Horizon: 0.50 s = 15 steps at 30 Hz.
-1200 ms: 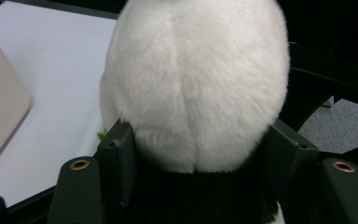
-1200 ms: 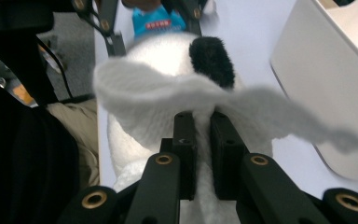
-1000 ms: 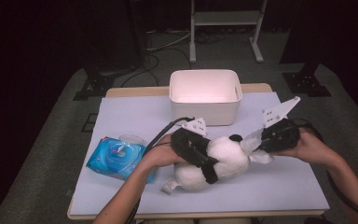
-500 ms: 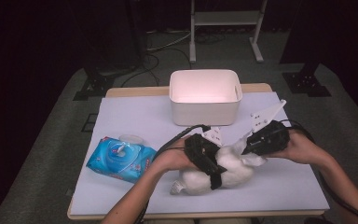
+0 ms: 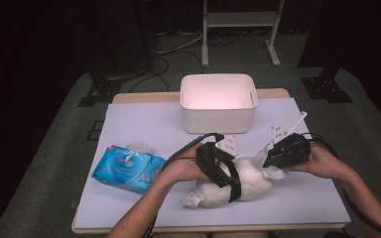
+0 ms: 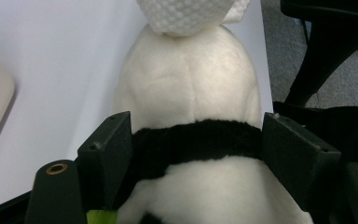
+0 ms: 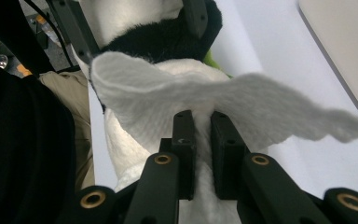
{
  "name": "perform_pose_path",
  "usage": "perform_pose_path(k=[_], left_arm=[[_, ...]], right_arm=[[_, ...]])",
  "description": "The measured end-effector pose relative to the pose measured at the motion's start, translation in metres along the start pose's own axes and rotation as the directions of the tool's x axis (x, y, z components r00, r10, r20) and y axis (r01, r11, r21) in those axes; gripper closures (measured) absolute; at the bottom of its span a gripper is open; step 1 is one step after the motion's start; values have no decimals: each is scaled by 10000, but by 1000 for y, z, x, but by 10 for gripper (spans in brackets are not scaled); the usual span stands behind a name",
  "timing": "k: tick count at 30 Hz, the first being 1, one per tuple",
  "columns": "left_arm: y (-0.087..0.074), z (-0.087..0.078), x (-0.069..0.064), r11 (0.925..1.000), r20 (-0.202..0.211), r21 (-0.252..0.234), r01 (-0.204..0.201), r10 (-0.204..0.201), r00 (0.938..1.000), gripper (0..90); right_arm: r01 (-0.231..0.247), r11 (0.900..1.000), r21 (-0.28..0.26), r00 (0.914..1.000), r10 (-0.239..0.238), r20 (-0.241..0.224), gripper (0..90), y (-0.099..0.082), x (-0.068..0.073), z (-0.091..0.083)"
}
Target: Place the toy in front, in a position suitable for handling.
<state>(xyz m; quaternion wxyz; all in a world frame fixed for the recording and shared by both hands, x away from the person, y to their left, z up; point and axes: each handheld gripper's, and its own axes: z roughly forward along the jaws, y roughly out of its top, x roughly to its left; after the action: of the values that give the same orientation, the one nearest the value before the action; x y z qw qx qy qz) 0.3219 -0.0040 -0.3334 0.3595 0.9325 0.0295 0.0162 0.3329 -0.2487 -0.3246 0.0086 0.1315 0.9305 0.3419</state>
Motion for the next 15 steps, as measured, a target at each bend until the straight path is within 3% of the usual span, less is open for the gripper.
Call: perform_pose_path(k=[6, 15], left_arm=[[-9, -11, -1, 9997, -241, 157, 196, -193, 9995, 207], [-23, -22, -1, 9984, -290, -147, 546, -550, 9981, 201]], right_arm=[[-115, 9999, 27, 9999, 115, 44, 806, -2, -2, 1], [-382, 9993, -33, 9988, 381, -303, 808, -10, -3, 2]])
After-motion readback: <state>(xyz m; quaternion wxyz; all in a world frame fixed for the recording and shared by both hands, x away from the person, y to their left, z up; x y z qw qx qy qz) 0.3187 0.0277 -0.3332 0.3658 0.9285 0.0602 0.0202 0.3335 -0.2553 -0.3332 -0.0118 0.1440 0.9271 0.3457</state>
